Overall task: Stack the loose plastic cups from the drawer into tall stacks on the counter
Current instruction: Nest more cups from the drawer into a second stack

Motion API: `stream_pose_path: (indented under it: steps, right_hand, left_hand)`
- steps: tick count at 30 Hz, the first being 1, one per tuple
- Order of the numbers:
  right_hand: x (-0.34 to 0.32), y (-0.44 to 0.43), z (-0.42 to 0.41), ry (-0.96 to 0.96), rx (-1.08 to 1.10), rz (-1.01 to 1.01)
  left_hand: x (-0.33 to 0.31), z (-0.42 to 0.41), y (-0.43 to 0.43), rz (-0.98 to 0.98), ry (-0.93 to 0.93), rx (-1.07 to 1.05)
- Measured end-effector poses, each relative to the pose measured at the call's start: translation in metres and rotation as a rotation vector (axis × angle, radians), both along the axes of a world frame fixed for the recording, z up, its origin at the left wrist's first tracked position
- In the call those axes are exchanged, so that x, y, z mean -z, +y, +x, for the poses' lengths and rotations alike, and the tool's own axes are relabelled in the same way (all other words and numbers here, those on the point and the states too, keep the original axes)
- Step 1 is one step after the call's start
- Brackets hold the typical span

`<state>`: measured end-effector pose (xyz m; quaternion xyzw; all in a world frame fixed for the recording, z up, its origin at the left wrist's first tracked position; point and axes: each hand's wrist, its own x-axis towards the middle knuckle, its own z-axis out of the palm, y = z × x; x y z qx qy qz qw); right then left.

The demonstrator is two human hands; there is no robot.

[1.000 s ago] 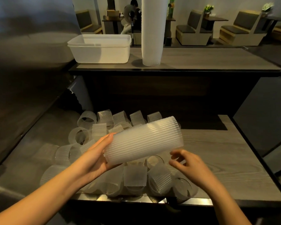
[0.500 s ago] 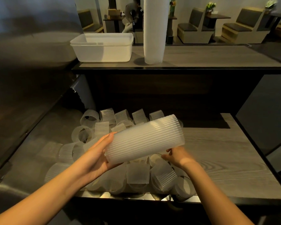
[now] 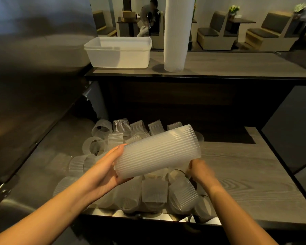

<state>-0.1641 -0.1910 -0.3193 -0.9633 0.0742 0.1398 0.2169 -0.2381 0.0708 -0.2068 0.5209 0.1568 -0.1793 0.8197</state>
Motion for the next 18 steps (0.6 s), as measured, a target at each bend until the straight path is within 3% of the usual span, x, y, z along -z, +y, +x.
stream_pose_path:
  steps: [5,18]
  right_hand:
    - [-0.014,-0.022,0.002,-0.173,0.085,0.149]
    - [-0.052,-0.043,-0.006,-0.41,0.291,0.545]
  left_hand:
    - [0.001,0.002,0.004,-0.003,-0.001,-0.004]
    - [0.001,0.005,0.01,-0.018,-0.007,-0.009]
